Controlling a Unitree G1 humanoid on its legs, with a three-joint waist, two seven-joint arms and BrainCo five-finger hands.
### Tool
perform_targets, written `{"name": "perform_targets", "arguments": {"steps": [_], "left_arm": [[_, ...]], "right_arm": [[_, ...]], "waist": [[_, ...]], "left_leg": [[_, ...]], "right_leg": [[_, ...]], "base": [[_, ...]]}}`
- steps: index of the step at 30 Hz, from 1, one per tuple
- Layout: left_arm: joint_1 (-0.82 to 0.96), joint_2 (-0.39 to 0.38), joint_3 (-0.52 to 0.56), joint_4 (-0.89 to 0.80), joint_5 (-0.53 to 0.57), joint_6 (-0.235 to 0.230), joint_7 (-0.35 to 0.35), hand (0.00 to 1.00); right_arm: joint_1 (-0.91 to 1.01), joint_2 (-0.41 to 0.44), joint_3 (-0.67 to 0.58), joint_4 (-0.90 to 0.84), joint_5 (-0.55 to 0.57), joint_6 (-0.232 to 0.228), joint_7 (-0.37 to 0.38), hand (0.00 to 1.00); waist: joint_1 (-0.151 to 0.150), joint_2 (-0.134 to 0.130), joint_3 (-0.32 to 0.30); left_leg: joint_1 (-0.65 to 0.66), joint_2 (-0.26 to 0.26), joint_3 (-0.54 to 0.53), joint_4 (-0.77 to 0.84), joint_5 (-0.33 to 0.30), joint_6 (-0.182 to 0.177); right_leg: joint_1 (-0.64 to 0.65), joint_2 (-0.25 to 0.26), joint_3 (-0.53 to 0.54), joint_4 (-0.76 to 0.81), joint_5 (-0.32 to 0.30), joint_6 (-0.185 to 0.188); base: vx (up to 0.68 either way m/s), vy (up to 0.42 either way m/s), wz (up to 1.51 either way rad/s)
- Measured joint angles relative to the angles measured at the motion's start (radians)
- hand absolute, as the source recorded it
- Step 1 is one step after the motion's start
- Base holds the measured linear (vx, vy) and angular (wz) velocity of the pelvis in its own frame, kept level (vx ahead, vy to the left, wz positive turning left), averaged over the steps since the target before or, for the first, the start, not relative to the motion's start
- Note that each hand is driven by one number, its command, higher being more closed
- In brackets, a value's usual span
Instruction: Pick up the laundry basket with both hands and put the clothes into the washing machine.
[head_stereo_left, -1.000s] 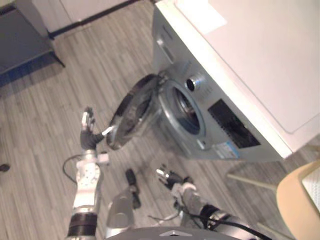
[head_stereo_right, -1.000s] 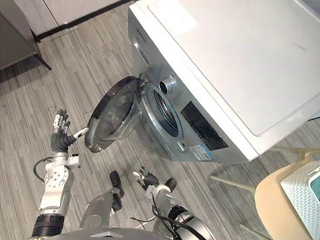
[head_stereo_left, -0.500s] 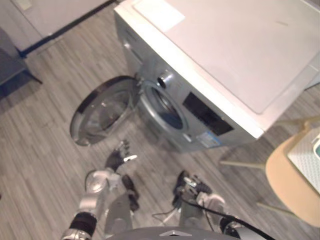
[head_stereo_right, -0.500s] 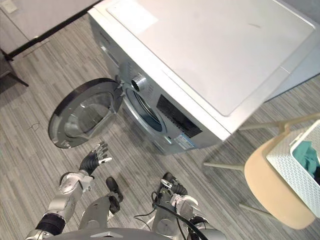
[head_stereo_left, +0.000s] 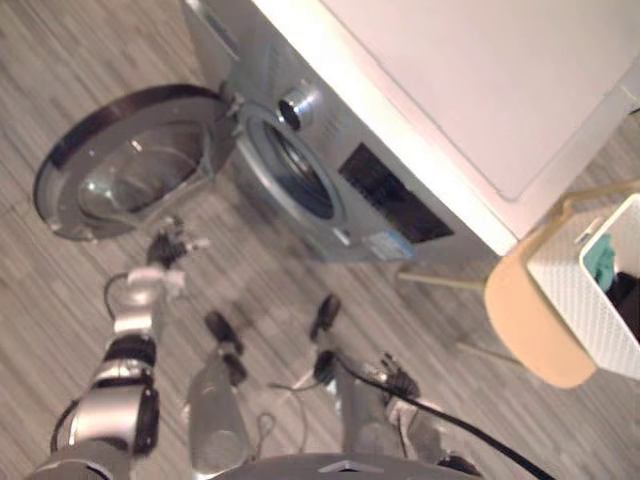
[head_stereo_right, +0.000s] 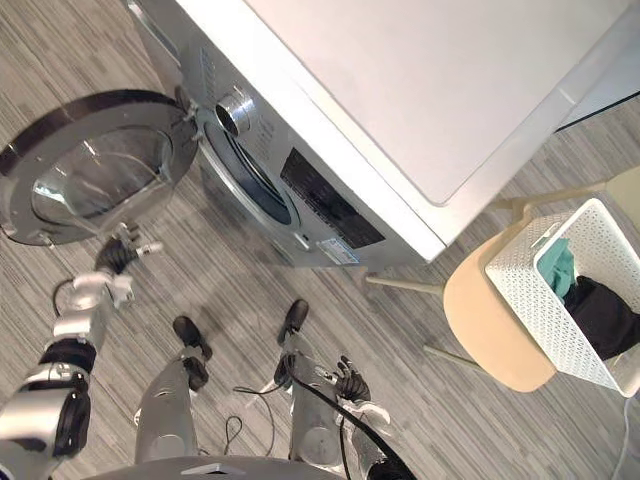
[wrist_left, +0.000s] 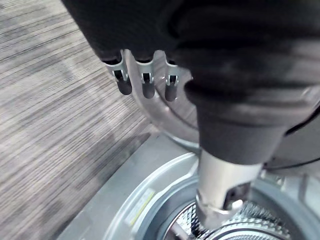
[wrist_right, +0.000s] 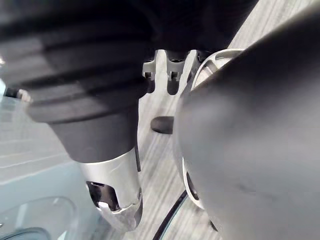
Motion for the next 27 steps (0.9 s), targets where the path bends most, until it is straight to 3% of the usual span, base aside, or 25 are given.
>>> {"name": "perform_targets", "arguments": {"steps": [5,9,18,24,27], "left_arm": [[-0.103,0.063,0.138,-0.041,-0.106,-0.001,0.057,0.0],[-0.183,0.116,0.204,-0.048,-0.114,-0.001,0.078,0.0],[-0.247,0.148,0.244,-0.051,-0.113,-0.002,0.155,0.0],[-0.193,0.143,0.25,-0.051,-0.112,-0.003,0.155,0.0],[-0.113,0.104,0.253,-0.049,-0.098,-0.003,0.14,0.0]], "right_arm": [[0.097,0.007,0.043,-0.136,-0.004,-0.033,-0.001,0.0],[0.133,-0.004,0.074,-0.204,-0.004,-0.035,0.001,0.0],[0.165,-0.011,0.108,-0.263,-0.006,-0.042,0.002,0.0],[0.165,-0.01,0.109,-0.262,-0.013,-0.05,0.002,0.0],[0.165,-0.011,0.106,-0.259,-0.013,-0.051,0.002,0.0]], "waist": [[0.024,-0.007,0.007],[0.042,-0.015,0.024],[0.053,-0.015,0.026],[0.061,-0.015,0.026],[0.07,-0.015,0.026]], "left_leg": [[-0.034,0.02,-0.007,0.016,0.006,0.003],[-0.042,0.038,-0.019,0.013,0.009,-0.003],[-0.063,0.067,-0.036,0.024,0.013,-0.009],[-0.042,0.084,-0.035,0.036,0.014,-0.011],[0.012,0.092,0.001,0.044,0.013,-0.016]], "right_leg": [[-0.023,0.013,-0.011,-0.001,0.002,0.001],[-0.023,0.029,-0.02,-0.004,0.002,0.002],[-0.024,0.047,-0.048,-0.003,-0.009,0.012],[-0.024,0.042,-0.064,0.069,-0.076,-0.006],[-0.021,0.031,-0.053,0.143,-0.12,-0.019]], "base": [[0.08,0.018,-0.01],[0.07,-0.008,-0.01],[0.06,0.02,0.03],[0.09,0.022,0.0],[0.12,0.022,-0.19]]}}
